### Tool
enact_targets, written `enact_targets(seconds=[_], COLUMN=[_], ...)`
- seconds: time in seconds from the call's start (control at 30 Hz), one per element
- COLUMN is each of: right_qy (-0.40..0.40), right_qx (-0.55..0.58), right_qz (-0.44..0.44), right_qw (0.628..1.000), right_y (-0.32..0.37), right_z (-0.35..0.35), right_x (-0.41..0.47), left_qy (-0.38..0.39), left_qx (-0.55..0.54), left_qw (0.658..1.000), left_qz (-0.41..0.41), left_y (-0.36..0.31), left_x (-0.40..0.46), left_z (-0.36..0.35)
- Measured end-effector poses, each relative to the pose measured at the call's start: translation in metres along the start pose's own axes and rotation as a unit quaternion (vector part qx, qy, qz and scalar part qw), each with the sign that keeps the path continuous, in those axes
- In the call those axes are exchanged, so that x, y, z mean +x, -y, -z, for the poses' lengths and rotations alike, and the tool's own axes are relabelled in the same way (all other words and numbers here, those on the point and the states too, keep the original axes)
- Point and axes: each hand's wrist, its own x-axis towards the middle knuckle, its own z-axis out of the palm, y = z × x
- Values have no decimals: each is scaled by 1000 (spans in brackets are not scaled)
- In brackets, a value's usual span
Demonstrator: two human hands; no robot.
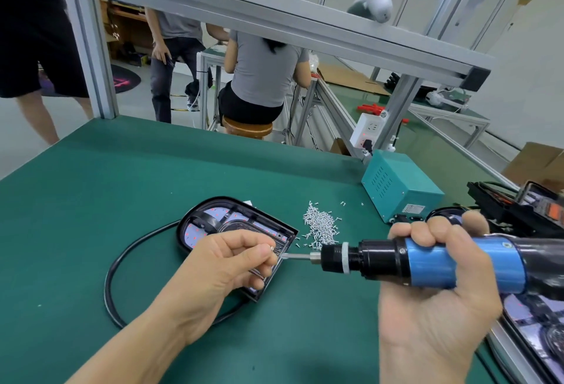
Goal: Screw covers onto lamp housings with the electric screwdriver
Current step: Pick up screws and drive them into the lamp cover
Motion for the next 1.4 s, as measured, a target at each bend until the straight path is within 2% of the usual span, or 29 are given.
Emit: enact_targets(seconds=[0.47,1.03,1.4], right_qy=[36,42,7], right_qx=[0,-6,39], right_qz=[-6,-5,-29], right_qw=[999,999,999], right_y=[-9,-11,-20], right_z=[-18,-17,-17], right_x=[-6,-9,-7], left_qy=[13,12,-67], left_qx=[-22,-38,26], left_qw=[1000,999,991], left_qz=[-8,-6,-113], left_y=[-4,0,-1], left_x=[-12,-13,-11], left_z=[6,7,5])
